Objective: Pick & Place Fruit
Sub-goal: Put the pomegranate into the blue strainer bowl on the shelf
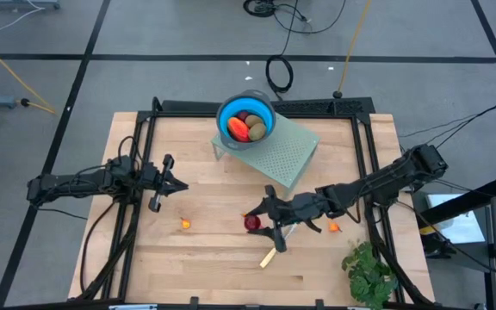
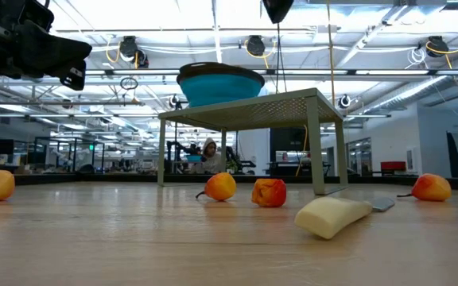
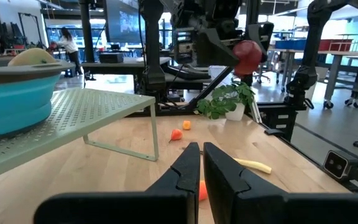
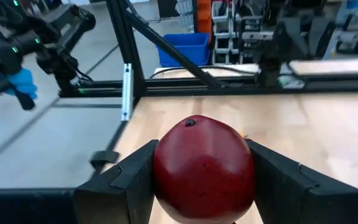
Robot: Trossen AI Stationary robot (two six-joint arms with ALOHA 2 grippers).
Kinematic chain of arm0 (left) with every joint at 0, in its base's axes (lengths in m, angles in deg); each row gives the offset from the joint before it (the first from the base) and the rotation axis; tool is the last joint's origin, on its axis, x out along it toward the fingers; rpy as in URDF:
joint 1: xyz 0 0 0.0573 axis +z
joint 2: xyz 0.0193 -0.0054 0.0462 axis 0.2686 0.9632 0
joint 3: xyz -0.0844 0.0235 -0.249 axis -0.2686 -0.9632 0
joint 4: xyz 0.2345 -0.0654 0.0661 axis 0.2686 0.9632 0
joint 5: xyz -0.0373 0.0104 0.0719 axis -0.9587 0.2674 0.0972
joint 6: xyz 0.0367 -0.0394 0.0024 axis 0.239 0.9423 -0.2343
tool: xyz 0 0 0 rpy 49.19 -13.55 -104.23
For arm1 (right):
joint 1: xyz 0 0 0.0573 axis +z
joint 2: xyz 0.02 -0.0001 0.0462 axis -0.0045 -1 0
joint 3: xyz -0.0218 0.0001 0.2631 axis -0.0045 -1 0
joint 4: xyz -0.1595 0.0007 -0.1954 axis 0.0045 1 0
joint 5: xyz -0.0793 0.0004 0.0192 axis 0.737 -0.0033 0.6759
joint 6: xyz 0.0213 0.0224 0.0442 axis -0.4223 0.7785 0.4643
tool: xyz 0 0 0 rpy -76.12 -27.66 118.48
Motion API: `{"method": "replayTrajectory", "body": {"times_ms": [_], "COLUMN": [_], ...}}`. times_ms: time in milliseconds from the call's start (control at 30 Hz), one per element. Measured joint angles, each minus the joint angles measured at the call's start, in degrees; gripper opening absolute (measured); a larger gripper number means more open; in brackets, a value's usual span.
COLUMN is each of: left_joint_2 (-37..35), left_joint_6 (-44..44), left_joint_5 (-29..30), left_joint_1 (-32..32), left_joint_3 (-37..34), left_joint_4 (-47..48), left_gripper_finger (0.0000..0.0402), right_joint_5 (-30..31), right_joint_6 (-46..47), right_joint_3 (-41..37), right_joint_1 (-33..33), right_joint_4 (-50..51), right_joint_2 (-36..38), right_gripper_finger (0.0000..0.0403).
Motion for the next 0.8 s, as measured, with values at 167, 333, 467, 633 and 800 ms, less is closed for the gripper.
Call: {"method": "replayTrajectory", "body": {"times_ms": [167, 333, 467, 633, 800], "left_joint_2": [0.0, 0.0, 0.0, 0.0, 0.0], "left_joint_6": [0.01, 0.0, 0.0, 0.0, -0.02], "left_joint_5": [0.02, 0.02, 0.02, 0.02, 0.02], "left_joint_1": [0.01, 0.02, 0.01, 0.0, 0.01], "left_joint_3": [0.0, 0.0, 0.0, 0.0, 0.0], "left_joint_4": [0.0, 0.0, 0.0, 0.0, 0.0], "left_gripper_finger": [0.0024, 0.0024, 0.0024, 0.0024, 0.0024], "right_joint_5": [0.2, 0.22, 0.22, 0.22, 0.22], "right_joint_6": [-7.81, -16.66, -22.24, -28.68, -32.5], "right_joint_3": [0.0, 0.0, 0.0, 0.0, 0.0], "right_joint_1": [-1.15, -2.31, -3.53, -5.3, -7.28], "right_joint_4": [-2.25, -5.69, -8.54, -11.05, -13.7], "right_joint_2": [0.0, 0.0, 0.02, 0.02, 0.02], "right_gripper_finger": [0.021, 0.021, 0.021, 0.021, 0.021]}}
